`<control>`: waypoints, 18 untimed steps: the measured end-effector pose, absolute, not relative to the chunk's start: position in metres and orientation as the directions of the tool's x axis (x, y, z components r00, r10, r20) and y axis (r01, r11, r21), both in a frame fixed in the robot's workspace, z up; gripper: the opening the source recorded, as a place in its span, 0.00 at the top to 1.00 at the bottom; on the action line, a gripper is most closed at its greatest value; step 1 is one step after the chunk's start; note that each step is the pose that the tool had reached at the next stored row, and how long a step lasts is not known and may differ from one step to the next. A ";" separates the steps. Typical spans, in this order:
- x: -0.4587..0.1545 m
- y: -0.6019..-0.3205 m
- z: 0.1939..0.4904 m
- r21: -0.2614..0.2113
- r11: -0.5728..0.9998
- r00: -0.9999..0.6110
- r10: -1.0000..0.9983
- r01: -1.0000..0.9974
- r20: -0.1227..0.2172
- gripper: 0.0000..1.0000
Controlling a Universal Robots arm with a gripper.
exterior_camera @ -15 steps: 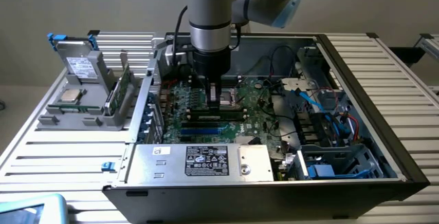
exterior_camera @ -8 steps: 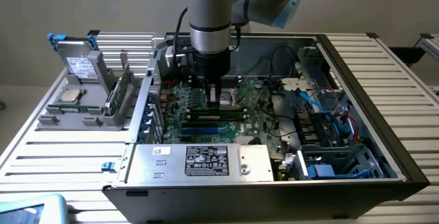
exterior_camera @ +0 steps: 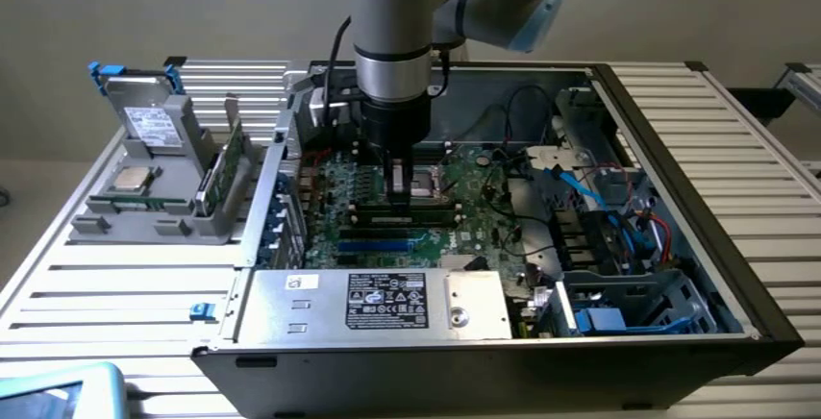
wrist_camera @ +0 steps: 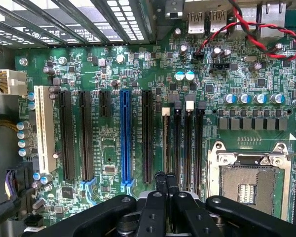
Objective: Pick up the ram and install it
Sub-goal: 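Press down the ram until it locks into place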
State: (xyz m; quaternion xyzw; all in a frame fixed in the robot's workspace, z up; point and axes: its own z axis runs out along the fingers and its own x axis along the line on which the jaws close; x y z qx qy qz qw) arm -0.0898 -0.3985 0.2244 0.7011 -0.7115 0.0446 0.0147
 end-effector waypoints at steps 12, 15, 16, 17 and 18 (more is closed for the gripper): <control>-0.079 -0.398 0.252 -0.042 0.013 -0.016 -0.996 -0.999 0.084 0.89; -0.079 -0.398 0.252 -0.042 0.013 -0.016 -0.996 -0.999 0.084 0.89; -0.079 -0.398 0.252 -0.042 0.013 -0.016 -0.996 -0.999 0.084 0.89; -0.079 -0.398 0.252 -0.042 0.013 -0.016 -0.996 -0.999 0.084 0.89; -0.079 -0.398 0.252 -0.042 0.013 -0.016 -0.996 -0.999 0.084 0.89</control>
